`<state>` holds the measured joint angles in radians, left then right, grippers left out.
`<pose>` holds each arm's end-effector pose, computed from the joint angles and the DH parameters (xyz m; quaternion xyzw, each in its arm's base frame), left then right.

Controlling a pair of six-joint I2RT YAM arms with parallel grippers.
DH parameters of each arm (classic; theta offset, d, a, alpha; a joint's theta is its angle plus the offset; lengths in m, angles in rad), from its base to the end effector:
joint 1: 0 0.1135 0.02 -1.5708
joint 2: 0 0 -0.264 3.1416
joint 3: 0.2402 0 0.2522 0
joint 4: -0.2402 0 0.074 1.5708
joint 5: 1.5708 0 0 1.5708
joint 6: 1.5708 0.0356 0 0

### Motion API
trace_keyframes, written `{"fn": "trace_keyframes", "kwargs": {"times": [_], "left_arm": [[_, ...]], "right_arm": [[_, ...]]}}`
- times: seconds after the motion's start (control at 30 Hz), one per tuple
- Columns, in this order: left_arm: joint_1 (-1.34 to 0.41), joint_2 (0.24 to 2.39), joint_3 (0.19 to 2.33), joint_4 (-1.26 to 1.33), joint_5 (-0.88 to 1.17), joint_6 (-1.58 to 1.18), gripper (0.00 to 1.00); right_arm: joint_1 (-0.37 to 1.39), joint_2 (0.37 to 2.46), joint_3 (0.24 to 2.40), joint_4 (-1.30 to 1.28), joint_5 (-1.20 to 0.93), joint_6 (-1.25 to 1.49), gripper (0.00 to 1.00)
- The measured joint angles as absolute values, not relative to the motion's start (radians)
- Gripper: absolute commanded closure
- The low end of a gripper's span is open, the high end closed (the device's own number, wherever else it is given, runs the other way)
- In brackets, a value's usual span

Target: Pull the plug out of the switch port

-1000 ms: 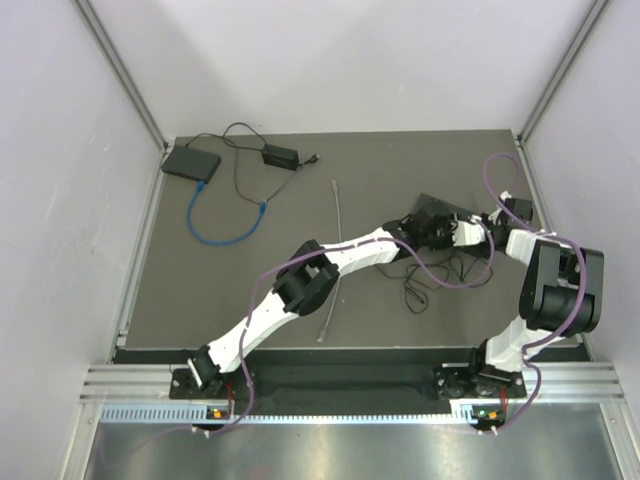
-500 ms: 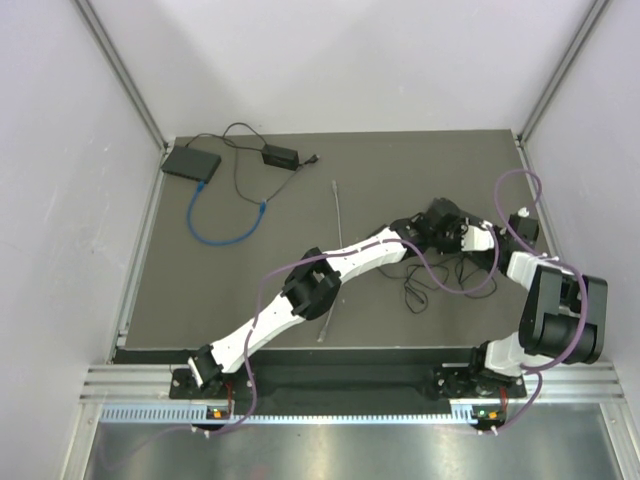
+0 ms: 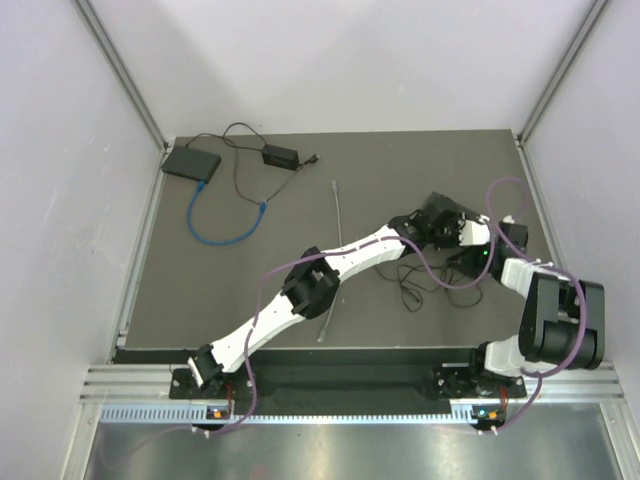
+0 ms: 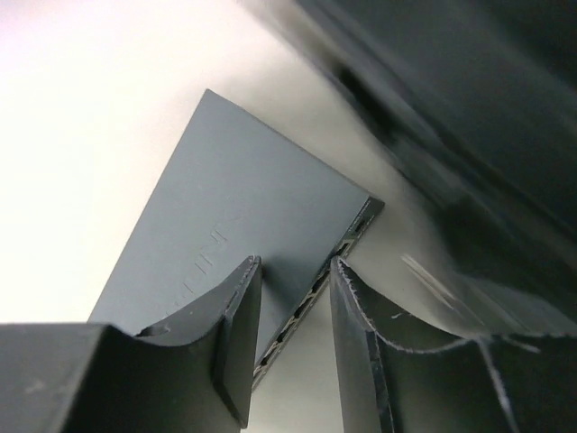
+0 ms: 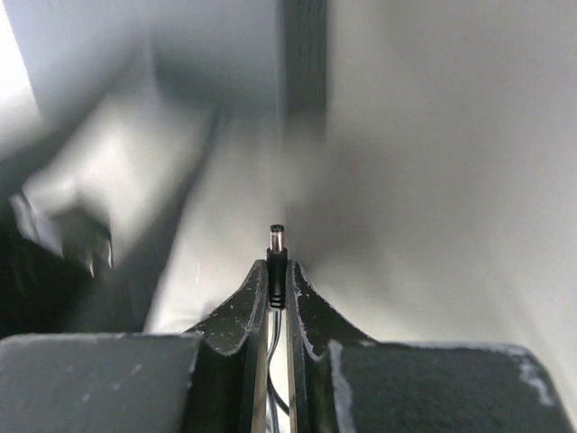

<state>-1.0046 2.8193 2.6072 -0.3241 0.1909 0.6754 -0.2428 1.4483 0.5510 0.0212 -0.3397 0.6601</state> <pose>0.3248 -0.5236 0.1485 0.6757 0.5424 -0.1624 0.4721 0.2516 -0.0501 0.1388 0.3525 0.8590 0.2250 0.2953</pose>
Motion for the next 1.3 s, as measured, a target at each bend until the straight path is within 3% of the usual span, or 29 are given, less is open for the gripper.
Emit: {"fn": "trace_keyframes", "kwargs": {"times": [0.27, 0.33, 0.53, 1.0, 1.13, 1.3], "left_arm": [[-0.999, 2.833, 2.612, -0.273, 0.15, 0.658, 0.63], [-1.003, 2.831, 2.6, -0.257, 0.158, 0.648, 0.6], [-1.0, 2.695, 2.318, -0.097, 0.141, 0.614, 0.49], [-0.865, 2.341, 1.982, -0.127, 0.112, 0.384, 0.44], [-0.809, 2.189, 1.93, -0.139, 0.088, 0.28, 0.44], [-0.71, 2.035, 1.899, -0.18, 0.059, 0.081, 0.46]], "right_arm": [[-0.176, 1.298, 0.529, -0.15, -0.279, 0.627, 1.0], [-0.19, 1.283, 0.529, -0.178, -0.261, 0.613, 1.0], [-0.272, 1.281, 0.564, -0.245, -0.293, 0.55, 1.0], [-0.28, 1.267, 0.669, -0.345, -0.437, 0.413, 1.0], [-0.226, 1.313, 0.671, -0.307, -0.458, 0.453, 1.0], [-0.019, 1.456, 0.731, -0.204, -0.458, 0.583, 1.0]]}}
